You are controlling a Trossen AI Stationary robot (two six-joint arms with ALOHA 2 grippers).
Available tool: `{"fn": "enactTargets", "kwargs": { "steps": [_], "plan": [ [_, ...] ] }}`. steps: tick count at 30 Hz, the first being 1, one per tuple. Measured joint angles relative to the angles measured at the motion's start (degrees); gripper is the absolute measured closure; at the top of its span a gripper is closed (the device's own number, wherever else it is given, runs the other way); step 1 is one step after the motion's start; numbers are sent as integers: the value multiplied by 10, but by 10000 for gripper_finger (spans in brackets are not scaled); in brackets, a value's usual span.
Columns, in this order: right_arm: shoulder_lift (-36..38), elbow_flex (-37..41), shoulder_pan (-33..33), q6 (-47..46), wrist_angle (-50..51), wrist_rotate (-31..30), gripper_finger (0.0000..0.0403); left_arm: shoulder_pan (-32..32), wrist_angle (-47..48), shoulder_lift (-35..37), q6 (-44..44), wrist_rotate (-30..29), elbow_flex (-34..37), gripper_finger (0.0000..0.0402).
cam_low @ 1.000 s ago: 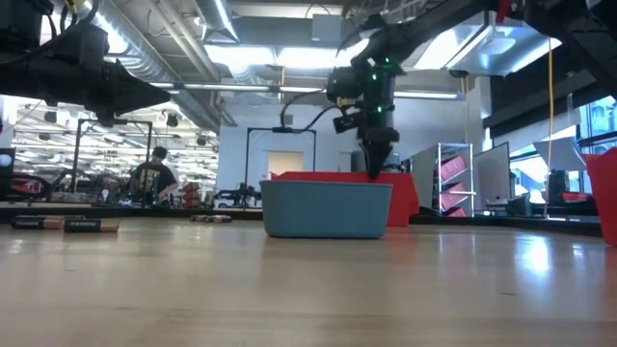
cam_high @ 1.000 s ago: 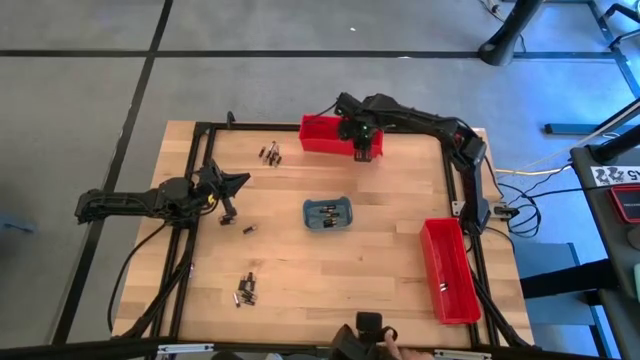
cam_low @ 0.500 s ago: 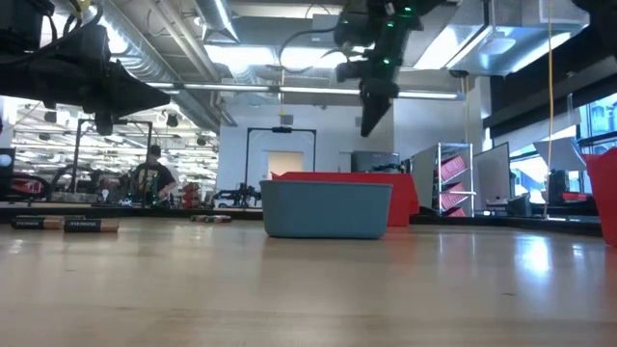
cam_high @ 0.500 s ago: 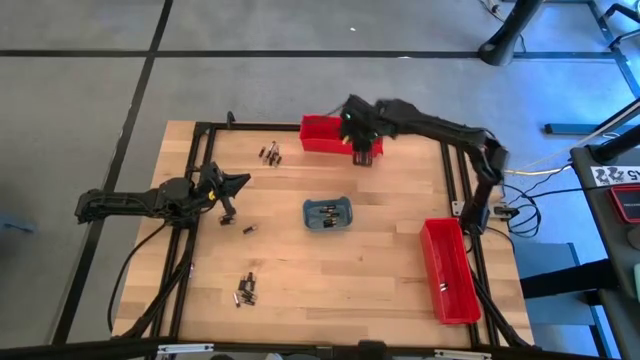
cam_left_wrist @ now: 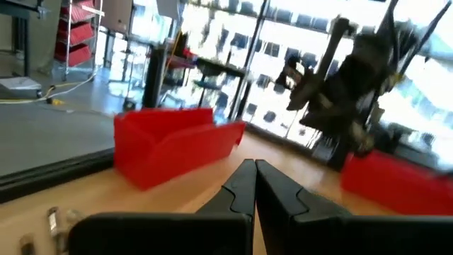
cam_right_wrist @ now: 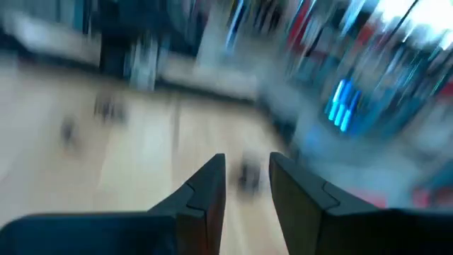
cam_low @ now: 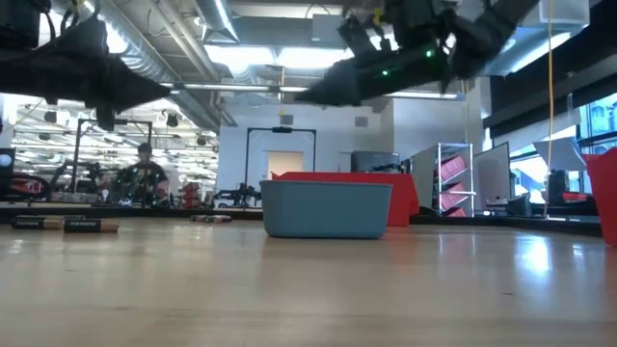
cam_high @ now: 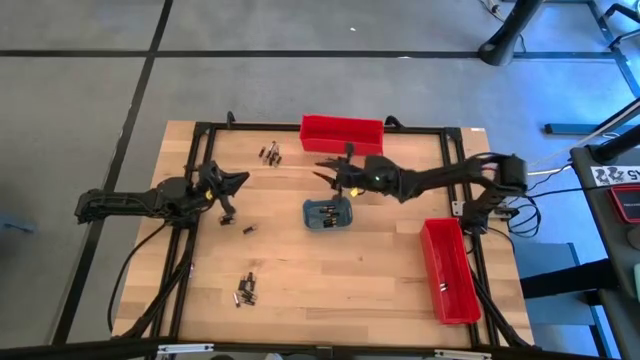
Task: Sort batteries
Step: Put the black battery into the top red bin
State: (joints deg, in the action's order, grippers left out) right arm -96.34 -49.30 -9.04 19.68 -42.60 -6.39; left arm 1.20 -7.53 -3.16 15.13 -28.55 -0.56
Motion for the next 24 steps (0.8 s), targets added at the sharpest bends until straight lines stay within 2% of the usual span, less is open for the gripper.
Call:
{"fn": "enactTargets", "kwargs": {
  "steps": [3, 5, 7, 11, 13, 16, 19, 24],
  "plan": [
    [-40, 3, 6, -4, -159, 5, 292, -3, -40, 0, 25, 21, 0, 400],
    [-46, -2, 5, -33, -193, 16, 292, -10, -81, -2, 27, 62, 0, 400],
    [-48, -7, 6, -81, -191, 35, 292, -22, -107, -6, 23, 93, 0, 400],
    [-49, -7, 17, -174, -183, 103, 292, -63, -147, -27, 3, 102, 0, 400],
    [-48, -7, 30, -193, -183, 135, 292, -85, -165, -45, -10, 102, 0, 400],
    [-39, -7, 50, -185, -180, 149, 292, -116, -204, -73, -32, 101, 0, 400],
    [-19, -7, 68, -152, -169, 118, 292, -142, -231, -103, -36, 97, 0, 400],
    [24, -8, 81, -88, -97, -13, 292, -172, -232, -145, -31, 48, 0, 400]
  ]
}}
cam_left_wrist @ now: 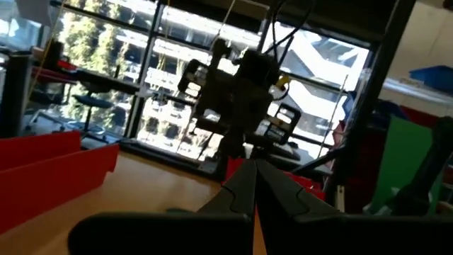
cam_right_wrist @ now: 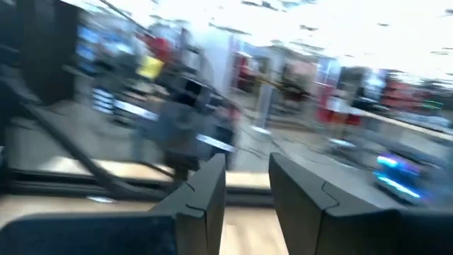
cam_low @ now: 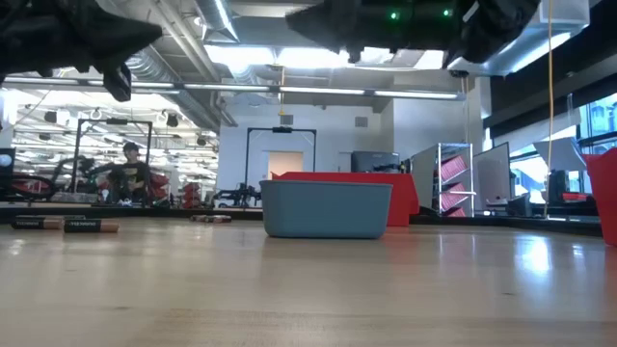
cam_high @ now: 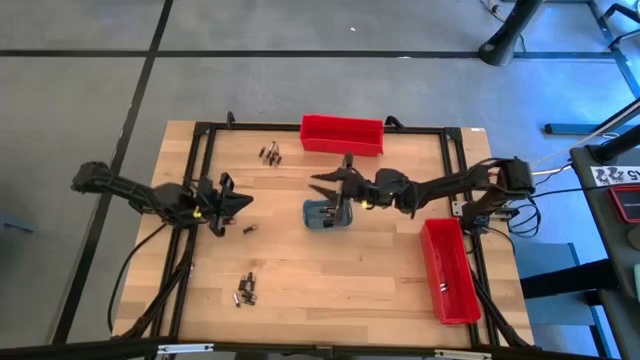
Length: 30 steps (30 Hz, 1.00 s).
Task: Sort batteries
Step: Put the black battery into the top red bin
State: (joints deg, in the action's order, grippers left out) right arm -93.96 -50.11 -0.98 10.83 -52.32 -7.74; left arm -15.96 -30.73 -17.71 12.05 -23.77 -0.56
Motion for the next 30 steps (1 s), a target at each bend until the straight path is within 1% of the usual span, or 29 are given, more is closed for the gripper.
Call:
{"fn": "enactTargets", "kwargs": {
  "steps": [3, 5, 7, 10, 14, 17, 21, 24, 26, 28, 30],
  "plan": [
    [1, 0, -6, 2, 51, -72, 292, -2, 1, -18, -7, -42, 0, 400],
    [-1, 0, -15, 2, 87, -103, 292, 3, 1, -24, -21, -75, 0, 400],
    [-4, 0, -29, 2, 124, -119, 292, 14, 1, -24, -33, -116, 0, 400],
    [-6, 0, -54, 2, 163, -122, 292, 34, -7, -24, -33, -170, 0, 400],
    [-5, 0, -84, 1, 187, -121, 292, 65, -12, -23, -34, -218, 0, 400],
    [-5, 0, -97, 0, 200, -97, 292, 85, -19, -23, -18, -236, -2, 400],
    [-5, 0, -94, -8, 210, -52, 292, 97, -17, -40, -27, -236, -23, 401],
    [-5, 0, -80, -50, 214, 2, 292, 94, -15, -56, -87, -236, -70, 401],
    [-5, 0, -67, -60, 214, 35, 292, 89, -15, -71, -152, -236, -109, 401],
    [-5, 0, -52, -59, 217, 49, 292, 86, -8, -93, -197, -235, -150, 401],
    [-5, 0, -39, -50, 216, 47, 292, 89, 19, -118, -211, -248, -195, 401]
  ]
}}
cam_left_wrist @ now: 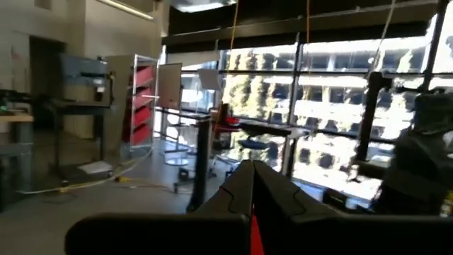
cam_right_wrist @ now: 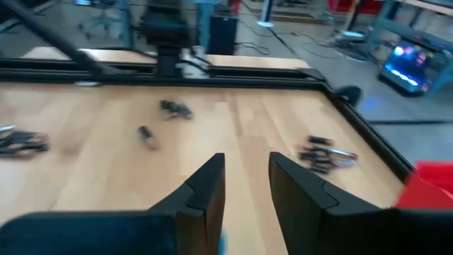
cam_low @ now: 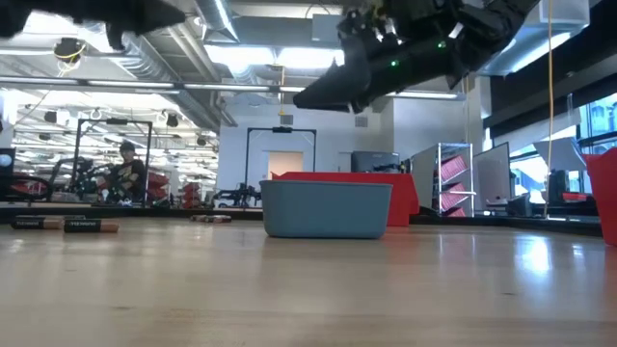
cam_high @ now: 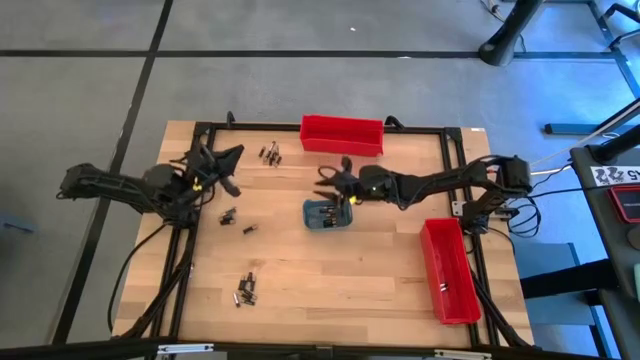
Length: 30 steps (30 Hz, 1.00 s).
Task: Sort batteries
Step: Put the black battery into the top red bin
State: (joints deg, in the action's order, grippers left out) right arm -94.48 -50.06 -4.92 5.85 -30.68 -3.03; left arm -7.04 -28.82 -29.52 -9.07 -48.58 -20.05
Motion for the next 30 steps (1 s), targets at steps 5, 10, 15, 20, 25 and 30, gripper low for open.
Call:
{"fn": "enactTargets", "kwargs": {
  "steps": [5, 10, 15, 20, 25, 30],
  "plan": [
    [0, 0, 21, 19, 0, -14, 292, 25, 206, -70, 27, -36, -131, 401],
    [0, 0, 37, 6, -1, -15, 292, 26, 583, -156, 221, 62, -253, 401],
    [0, 0, 43, 1, -1, -17, 292, 15, 799, -209, 360, 224, -267, 394],
    [0, 0, 41, -18, -9, -25, 292, -29, 815, -221, 449, 301, -189, 353],
    [0, 0, 42, -29, -26, -25, 292, -70, 724, -217, 510, 306, -103, 280],
    [0, 0, 42, -30, -29, -25, 292, -89, 586, -222, 507, 305, -30, 214]
  ]
}}
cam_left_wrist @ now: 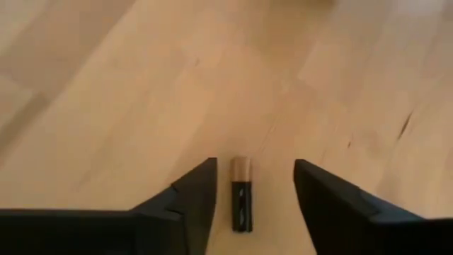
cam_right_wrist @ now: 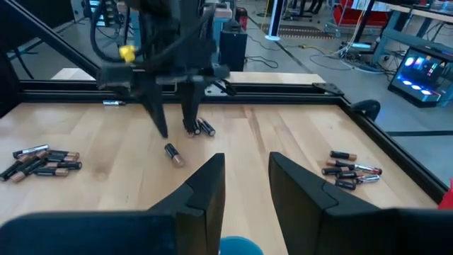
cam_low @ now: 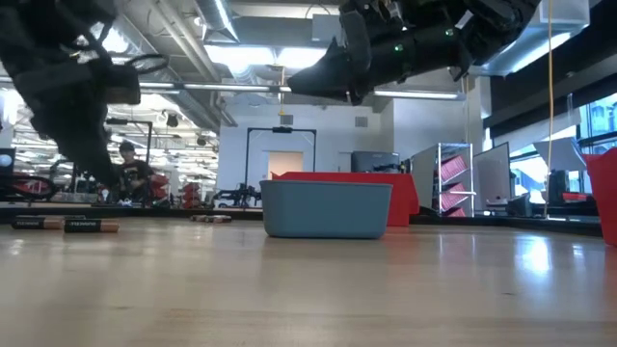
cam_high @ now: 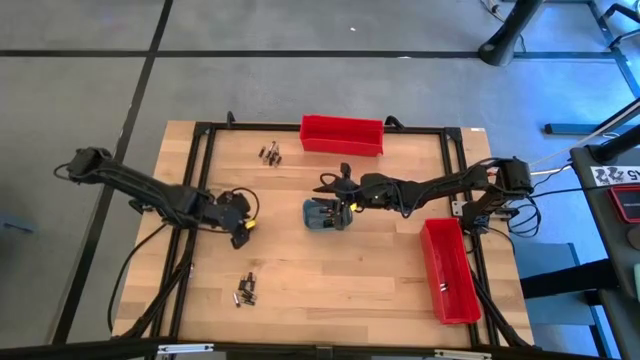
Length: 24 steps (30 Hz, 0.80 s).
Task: Sort batteries
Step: Put the black battery into the top red bin
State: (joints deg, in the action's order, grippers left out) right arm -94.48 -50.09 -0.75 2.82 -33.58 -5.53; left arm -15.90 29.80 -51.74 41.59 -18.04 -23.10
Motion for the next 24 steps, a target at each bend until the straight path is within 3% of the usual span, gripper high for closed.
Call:
{"fn": "enactTargets", "kwargs": {
  "steps": [4, 8, 15, 24],
  "plan": [
    [0, 0, 0, -4, 0, 0, 292, -12, -16, -10, 39, 0, 32, 193],
    [0, 0, 0, -30, 0, 0, 292, -41, -22, -26, 94, 0, 53, 198],
    [0, 0, 0, -41, -2, -1, 292, -76, -41, -57, 102, -28, 74, 236],
    [0, 0, 0, -41, -2, -40, 292, -78, -67, -94, 12, -54, 74, 311]
  ]
}}
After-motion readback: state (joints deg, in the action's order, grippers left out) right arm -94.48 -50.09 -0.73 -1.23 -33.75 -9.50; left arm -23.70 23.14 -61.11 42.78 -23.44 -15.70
